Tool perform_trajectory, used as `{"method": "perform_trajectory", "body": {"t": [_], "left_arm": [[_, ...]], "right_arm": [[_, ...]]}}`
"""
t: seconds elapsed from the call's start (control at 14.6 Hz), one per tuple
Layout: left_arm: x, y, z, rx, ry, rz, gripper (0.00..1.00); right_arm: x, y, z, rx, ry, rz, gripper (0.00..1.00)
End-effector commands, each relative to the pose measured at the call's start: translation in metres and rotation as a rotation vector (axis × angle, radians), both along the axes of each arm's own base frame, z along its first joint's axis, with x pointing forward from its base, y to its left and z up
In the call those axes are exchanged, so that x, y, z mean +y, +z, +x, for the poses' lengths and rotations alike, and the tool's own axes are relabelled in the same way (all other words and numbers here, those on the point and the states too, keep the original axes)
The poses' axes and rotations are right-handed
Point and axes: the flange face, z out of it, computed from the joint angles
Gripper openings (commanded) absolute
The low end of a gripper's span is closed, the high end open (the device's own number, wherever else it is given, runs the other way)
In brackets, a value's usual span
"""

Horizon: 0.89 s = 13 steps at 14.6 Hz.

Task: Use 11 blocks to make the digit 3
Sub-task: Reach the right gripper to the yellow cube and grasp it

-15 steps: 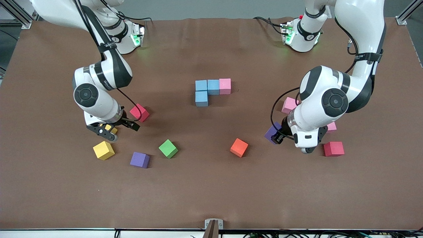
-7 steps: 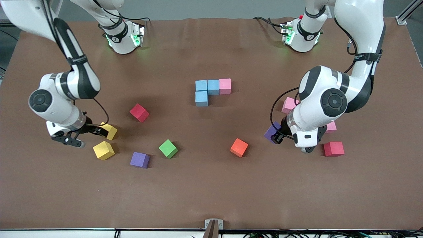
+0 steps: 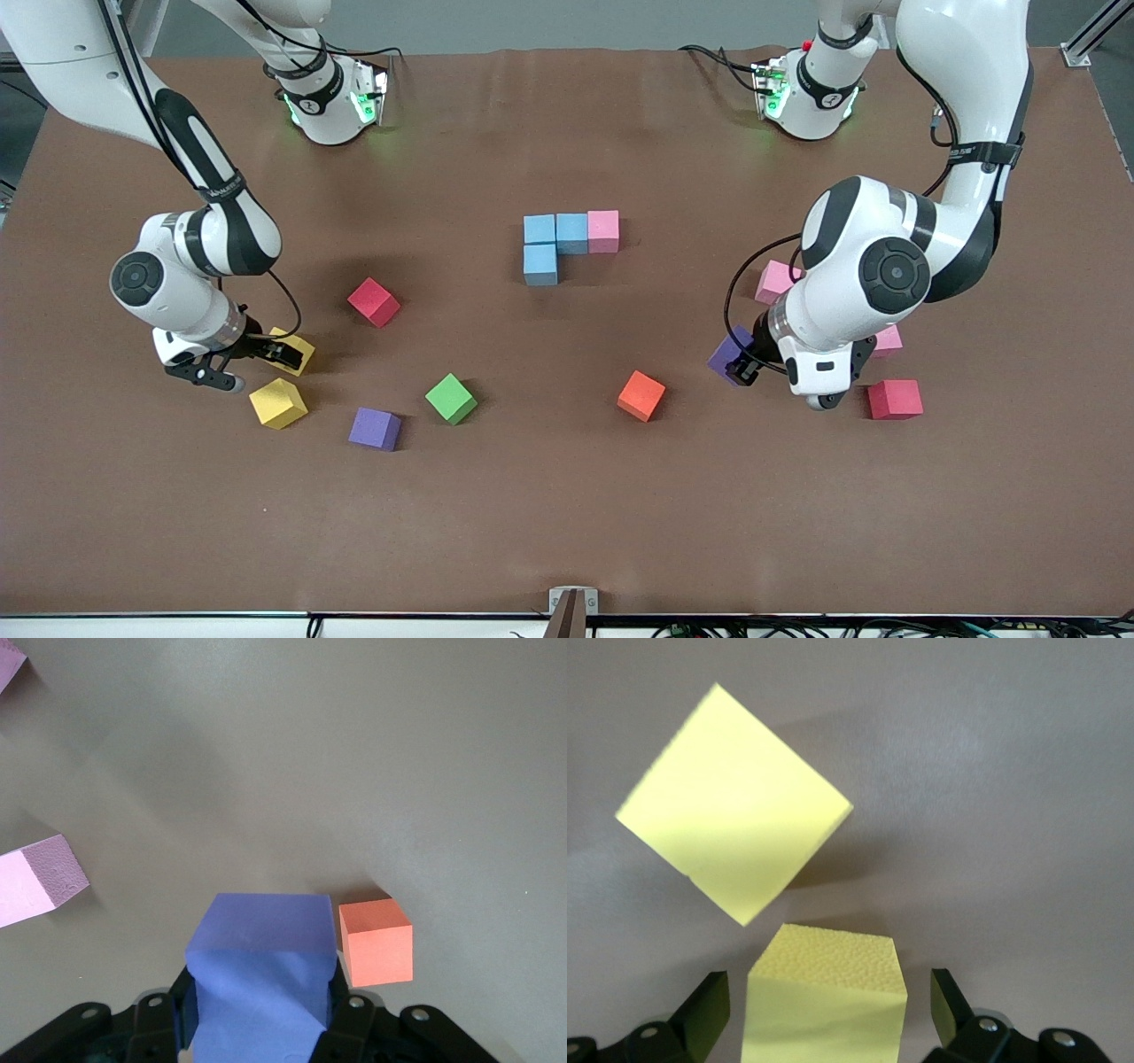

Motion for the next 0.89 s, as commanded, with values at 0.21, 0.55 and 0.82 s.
{"method": "perform_trajectory", "body": {"t": [0.21,0.55,0.82], "left_arm": [[-0.001,0.0,-0.005,0.023,0.011,-0.007,0.04],[0.0,-0.002,-0.007,0.03,0.035,-0.003,0.04],[0.0,-0.005,-0.011,0.051,0.034,0.013,0.04]], "right_arm": [[0.004,-0.005,-0.011,0.069,0.002,-0.005,0.68],[0.024,0.006,-0.009,0.113,0.042,-0.016,0.04],[0.07,0.062,0.004,0.124,0.125,-0.052,0.02]]}}
